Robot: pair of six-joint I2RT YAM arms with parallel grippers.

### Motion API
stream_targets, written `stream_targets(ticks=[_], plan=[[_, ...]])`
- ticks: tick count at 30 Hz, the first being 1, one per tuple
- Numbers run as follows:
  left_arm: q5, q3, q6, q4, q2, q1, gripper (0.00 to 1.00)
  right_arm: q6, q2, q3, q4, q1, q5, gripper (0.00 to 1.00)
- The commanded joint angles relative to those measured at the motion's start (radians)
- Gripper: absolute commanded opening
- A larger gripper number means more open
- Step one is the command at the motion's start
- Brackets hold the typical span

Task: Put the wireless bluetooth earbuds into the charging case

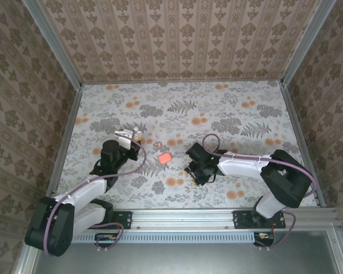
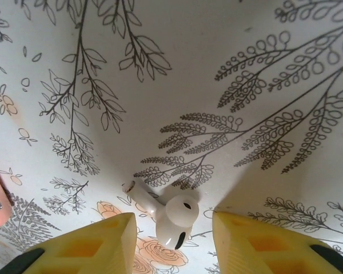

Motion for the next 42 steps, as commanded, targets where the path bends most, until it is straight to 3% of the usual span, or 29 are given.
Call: stream_targets(ticks=[1,9,14,20,27,31,37,42], plan=[[0.000,0.027,-0.003,0.010,-0.009,0.009,0.01,0.045,0.018,-0.020,0.019,-0.004,0.022,0.37],[-0.005,0.025,-0.006,0.011,-0.007,0.017,0.01,-0.032,0.052,0.053,-0.060,-0.021,0.008,0.27],[-0.006,0.025,-0.003,0.007,-0.006,0.024,0.01,-0.200,0.083,0.140,-0.152,-0.058,-0.032,0.23],[0.011,0.029,-0.021,0.009,-0.001,0.054,0.01,-0.602,0.126,0.285,-0.329,-0.127,-0.101,0.21],[0.054,0.033,-0.070,0.031,0.012,0.103,0.01,-1.252,0.208,0.516,-0.559,-0.159,-0.181,0.20],[0.073,0.035,-0.088,0.040,0.011,0.136,0.01,-1.580,0.253,0.594,-0.681,-0.156,-0.130,0.21],[0.095,0.029,-0.124,0.070,0.017,0.195,0.01,-1.876,0.309,0.627,-0.778,-0.100,0.029,0.21],[0.109,0.024,-0.143,0.098,0.022,0.230,0.01,-1.958,0.324,0.614,-0.750,-0.045,0.094,0.21]])
